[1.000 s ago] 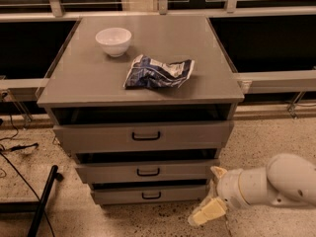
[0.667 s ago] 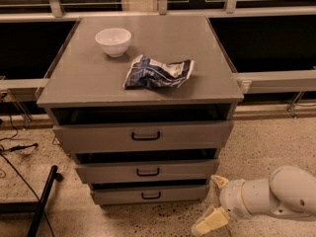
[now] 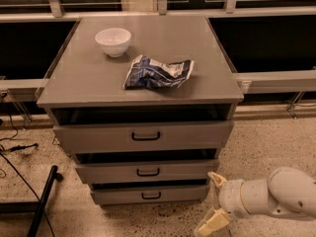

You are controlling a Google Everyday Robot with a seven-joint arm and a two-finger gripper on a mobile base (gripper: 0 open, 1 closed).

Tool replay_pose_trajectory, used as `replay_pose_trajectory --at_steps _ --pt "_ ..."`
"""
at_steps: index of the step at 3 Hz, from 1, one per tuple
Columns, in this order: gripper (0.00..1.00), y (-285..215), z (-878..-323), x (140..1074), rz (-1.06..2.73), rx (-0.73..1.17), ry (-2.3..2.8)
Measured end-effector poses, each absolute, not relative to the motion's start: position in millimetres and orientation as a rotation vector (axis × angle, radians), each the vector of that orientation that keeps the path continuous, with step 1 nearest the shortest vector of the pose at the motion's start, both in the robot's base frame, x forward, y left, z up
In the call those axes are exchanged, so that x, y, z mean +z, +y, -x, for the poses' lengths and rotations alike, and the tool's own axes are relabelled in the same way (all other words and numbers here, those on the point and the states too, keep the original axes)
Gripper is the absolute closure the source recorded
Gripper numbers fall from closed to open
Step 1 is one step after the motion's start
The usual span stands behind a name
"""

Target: Open bottom drawer

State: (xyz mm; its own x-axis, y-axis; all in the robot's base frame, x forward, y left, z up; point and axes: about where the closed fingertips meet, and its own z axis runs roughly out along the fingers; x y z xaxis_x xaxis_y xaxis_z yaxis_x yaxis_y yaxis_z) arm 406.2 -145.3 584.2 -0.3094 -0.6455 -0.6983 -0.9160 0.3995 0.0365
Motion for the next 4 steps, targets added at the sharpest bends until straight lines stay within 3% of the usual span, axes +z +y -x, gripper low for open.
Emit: replay_pose_trajectory --at_steps 2,4 --pt "0.00 -164.9 -430.6 547.9 1.701 0.093 1.667" --pt "0.00 -167.6 -443.3 547.3 1.734 -0.007 1.621"
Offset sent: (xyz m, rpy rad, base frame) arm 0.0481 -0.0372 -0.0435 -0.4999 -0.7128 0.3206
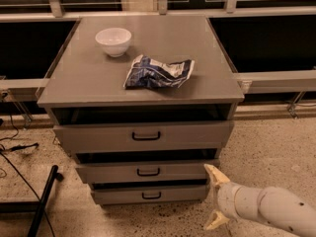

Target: Open bottom drawer

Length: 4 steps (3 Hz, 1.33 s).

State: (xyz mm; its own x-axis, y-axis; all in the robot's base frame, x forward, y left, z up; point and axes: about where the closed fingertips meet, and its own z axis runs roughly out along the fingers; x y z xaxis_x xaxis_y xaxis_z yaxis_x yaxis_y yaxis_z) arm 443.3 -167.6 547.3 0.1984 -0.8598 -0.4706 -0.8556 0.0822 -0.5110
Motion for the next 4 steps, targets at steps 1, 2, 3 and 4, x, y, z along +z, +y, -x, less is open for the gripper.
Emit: replay_pose_trajectory --at_steps 1,2,3,4 --pt "0.00 -167.8 -443.7 524.5 1.822 -0.064 1.606" --pt "0.00 -171.3 -453.6 490.9 1.882 -0.101 1.605" --pt "0.00 -179.7 -465.2 456.1 1.898 -0.101 1.614" --pt "0.00 -192.9 -475.8 423.6 1.869 -0.070 1.650"
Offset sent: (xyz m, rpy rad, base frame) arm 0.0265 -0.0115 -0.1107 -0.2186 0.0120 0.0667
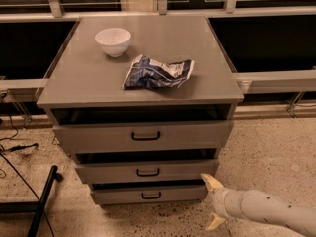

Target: Open bottom drawer

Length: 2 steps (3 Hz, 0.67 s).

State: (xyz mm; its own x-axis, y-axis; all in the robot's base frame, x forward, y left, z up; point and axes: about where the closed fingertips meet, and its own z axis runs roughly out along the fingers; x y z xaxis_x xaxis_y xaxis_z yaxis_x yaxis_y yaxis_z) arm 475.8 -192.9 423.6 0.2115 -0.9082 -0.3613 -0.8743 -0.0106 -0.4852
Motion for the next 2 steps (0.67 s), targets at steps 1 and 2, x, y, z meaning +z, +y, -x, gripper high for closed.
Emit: replay_pose_trajectory --at_steps 1,2 --pt "0.00 -222.0 -488.1 379.4 1.788 0.007 1.738" --pt "0.00 -236.9 -493.7 349.6 1.739 0.082 1.798"
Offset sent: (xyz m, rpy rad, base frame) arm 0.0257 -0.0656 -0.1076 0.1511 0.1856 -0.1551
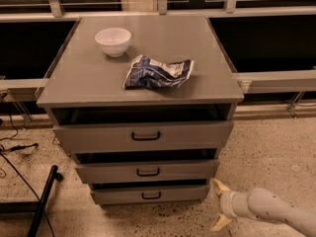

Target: Open bottom drawer

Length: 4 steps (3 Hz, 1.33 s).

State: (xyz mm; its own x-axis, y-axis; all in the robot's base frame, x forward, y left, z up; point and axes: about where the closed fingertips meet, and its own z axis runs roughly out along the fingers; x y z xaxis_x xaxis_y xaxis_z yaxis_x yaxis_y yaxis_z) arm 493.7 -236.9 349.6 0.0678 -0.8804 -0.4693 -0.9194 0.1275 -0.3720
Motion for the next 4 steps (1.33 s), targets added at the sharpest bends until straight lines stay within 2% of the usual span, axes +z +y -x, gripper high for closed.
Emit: replay_pose_trajectory --at_steps 2,4 --pt "0.00 -231.7 -494.3 338.1 1.728 0.143 1.793" --pt "0.00 -212.0 -491.4 280.3 1.704 0.321 1.825"
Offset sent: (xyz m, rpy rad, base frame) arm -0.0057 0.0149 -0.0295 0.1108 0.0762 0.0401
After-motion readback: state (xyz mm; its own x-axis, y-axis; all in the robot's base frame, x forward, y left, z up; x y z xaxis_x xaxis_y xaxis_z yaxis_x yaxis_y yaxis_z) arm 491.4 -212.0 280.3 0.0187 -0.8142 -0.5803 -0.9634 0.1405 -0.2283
